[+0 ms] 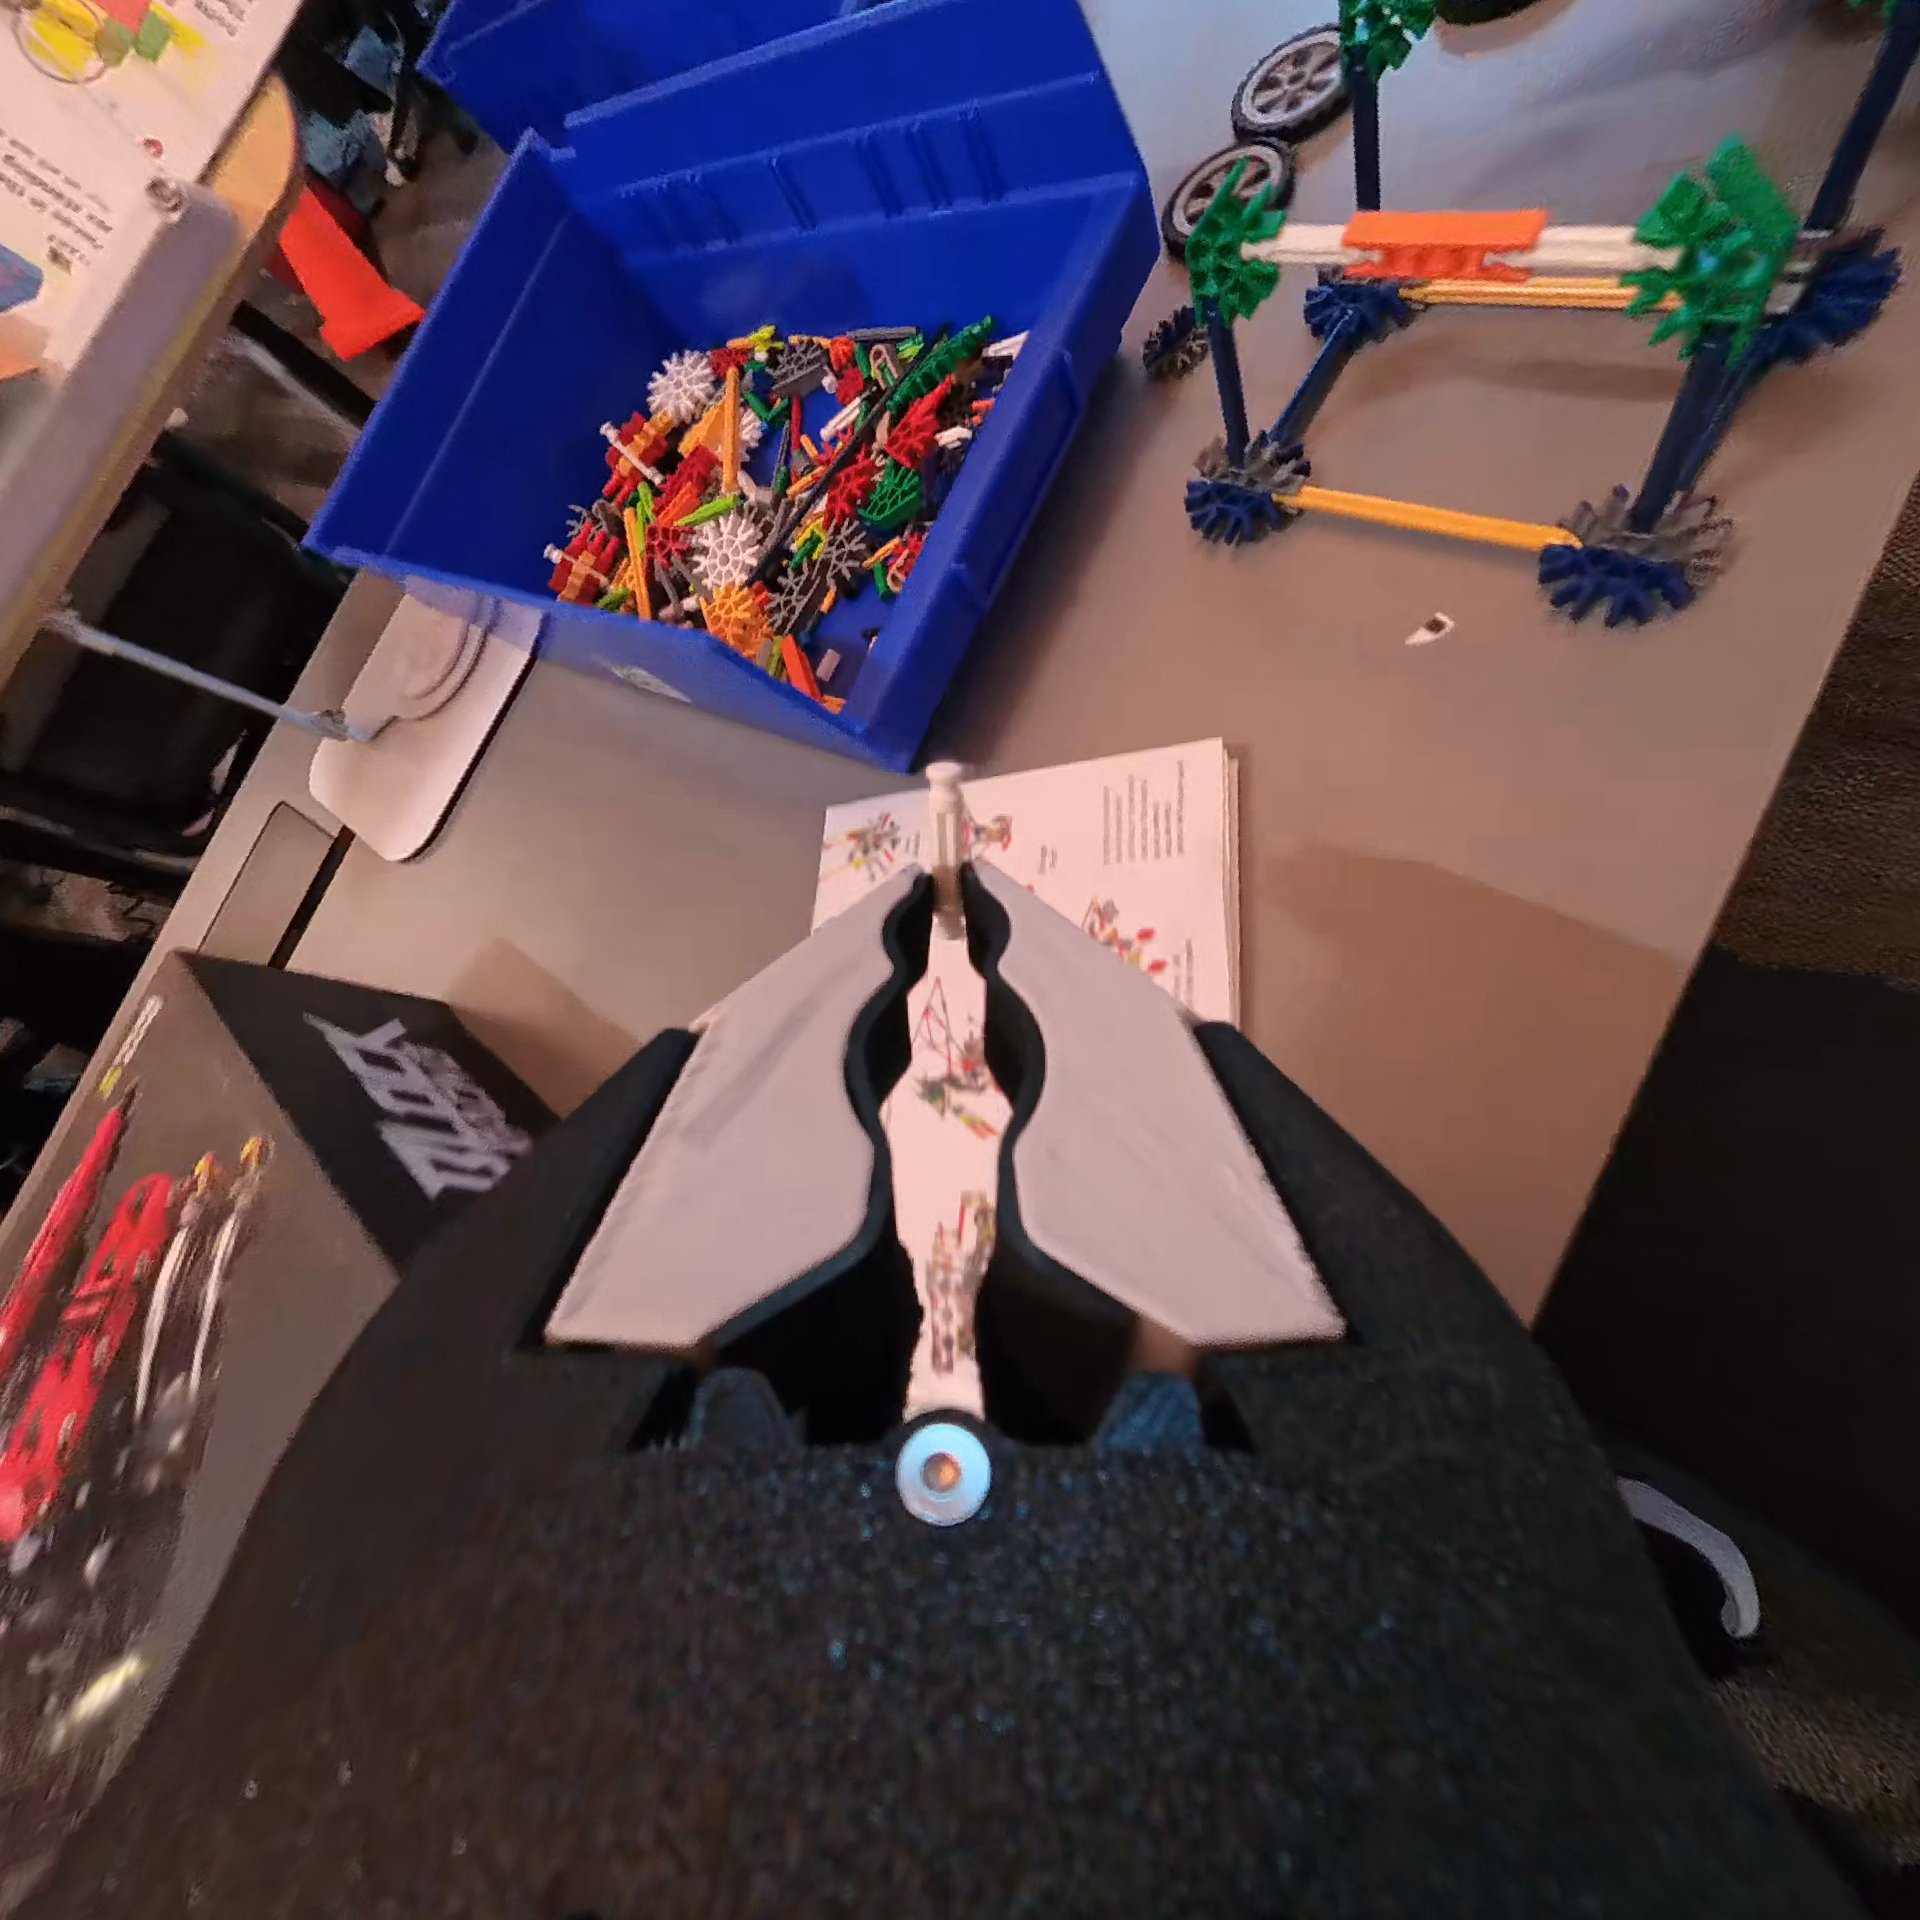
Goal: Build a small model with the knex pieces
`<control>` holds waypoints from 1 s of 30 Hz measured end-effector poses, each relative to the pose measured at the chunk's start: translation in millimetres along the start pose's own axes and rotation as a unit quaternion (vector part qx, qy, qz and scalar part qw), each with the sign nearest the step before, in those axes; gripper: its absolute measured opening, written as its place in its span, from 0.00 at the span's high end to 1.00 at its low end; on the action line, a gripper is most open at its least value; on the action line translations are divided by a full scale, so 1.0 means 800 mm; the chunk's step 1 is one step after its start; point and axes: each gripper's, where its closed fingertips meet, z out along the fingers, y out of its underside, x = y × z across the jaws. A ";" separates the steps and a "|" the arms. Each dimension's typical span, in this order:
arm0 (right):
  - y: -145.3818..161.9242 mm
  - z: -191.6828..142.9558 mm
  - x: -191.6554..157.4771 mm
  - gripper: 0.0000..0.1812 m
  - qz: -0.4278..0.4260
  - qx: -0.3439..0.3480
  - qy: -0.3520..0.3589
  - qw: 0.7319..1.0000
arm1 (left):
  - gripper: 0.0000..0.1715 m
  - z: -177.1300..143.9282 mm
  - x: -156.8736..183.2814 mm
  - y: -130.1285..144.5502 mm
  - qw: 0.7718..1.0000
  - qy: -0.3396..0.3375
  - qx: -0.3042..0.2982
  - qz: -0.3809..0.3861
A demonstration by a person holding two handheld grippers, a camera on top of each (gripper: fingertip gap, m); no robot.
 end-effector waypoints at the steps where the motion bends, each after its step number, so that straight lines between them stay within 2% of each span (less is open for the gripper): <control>1: 0.001 0.000 0.001 0.77 -0.001 -0.002 0.003 1.000 | 0.98 -0.011 -0.001 0.004 1.000 -0.007 -0.002 -0.001; 7: -0.006 -0.009 -0.003 0.77 -0.006 0.016 0.013 1.000 | 0.98 -0.062 -0.007 0.030 0.999 -0.033 -0.004 -0.006; 10: -0.011 -0.042 -0.013 0.77 0.015 0.029 0.026 0.999 | 0.98 -0.072 -0.013 0.044 0.999 -0.049 0.002 -0.012; 12: -0.018 -0.079 -0.022 0.77 0.016 0.037 0.041 0.998 | 0.98 -0.074 -0.017 0.047 0.998 -0.058 0.019 -0.019; 17: -0.038 -0.192 -0.060 0.78 0.023 0.064 0.084 0.994 | 0.98 -0.054 -0.019 0.048 0.997 -0.062 0.049 -0.026; 21: -0.028 -0.258 -0.111 0.78 0.045 0.081 0.102 0.990 | 0.98 -0.028 -0.015 0.044 0.996 -0.065 0.063 -0.012; 26: -0.013 -0.301 -0.141 0.79 0.117 0.138 0.138 0.974 | 0.98 0.000 -0.008 0.036 0.994 -0.077 0.070 0.035; 28: -0.016 -0.305 -0.159 0.79 0.105 0.147 0.132 0.975 | 0.98 0.006 -0.007 0.037 0.994 -0.078 0.065 0.051; 30: -0.008 -0.299 -0.169 0.78 0.080 0.123 0.142 0.979 | 0.98 0.008 -0.012 0.037 0.992 -0.088 0.064 0.066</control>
